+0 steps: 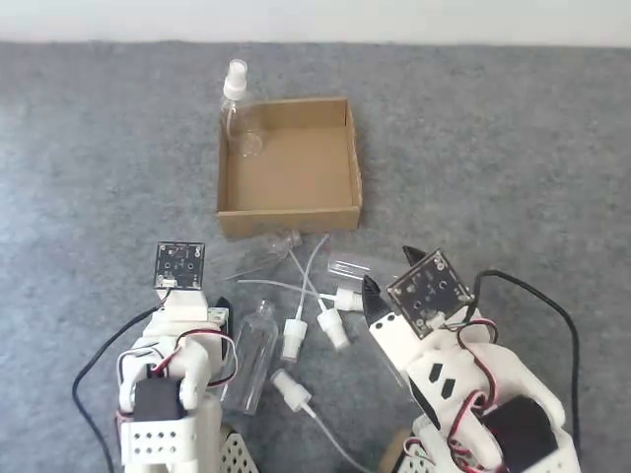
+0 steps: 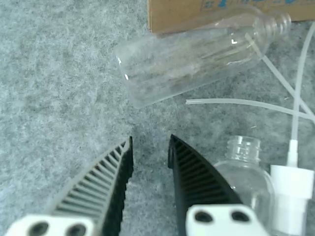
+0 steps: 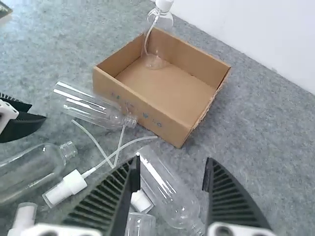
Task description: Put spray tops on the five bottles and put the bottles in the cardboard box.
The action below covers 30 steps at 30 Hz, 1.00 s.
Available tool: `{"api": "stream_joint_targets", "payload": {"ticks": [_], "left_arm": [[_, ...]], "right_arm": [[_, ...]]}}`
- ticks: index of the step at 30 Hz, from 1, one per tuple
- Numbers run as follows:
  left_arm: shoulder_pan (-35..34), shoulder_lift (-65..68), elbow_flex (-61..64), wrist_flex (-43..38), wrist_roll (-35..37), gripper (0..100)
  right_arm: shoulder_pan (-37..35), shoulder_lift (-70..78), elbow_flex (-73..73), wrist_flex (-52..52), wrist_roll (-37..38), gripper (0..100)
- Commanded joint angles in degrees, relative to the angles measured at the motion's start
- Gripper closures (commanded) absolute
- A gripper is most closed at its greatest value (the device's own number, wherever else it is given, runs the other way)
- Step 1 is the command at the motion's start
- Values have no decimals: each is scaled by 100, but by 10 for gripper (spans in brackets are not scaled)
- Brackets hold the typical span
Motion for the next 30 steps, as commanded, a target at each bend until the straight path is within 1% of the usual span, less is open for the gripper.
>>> {"api": "stream_joint_targets", "payload": {"ticks": [1, 4, 6, 9, 14, 18, 24, 30], "left_arm": [[18, -79, -66, -9, -44, 889], [18, -88, -66, -18, -53, 889], [-18, -88, -66, -35, -53, 889], [-26, -79, -66, -237, -53, 891], [-35, -79, -66, -255, -26, 891], [-35, -79, -66, -255, -26, 891], [-26, -79, -66, -255, -26, 891], [-26, -79, -66, -255, -26, 891]], "right_arm": [[-4, 576, -167, 22, 158, 814], [-4, 1297, -466, 22, 62, 814], [4, 1815, -703, 22, -149, 814], [31, 2448, -1046, 22, -633, 814], [40, 3108, -1345, -4, -1565, 814], [40, 3292, -1371, -48, -1829, 814], [57, 3310, -1371, -48, -1873, 814], [268, 3363, -1345, -145, -2840, 813]]}}
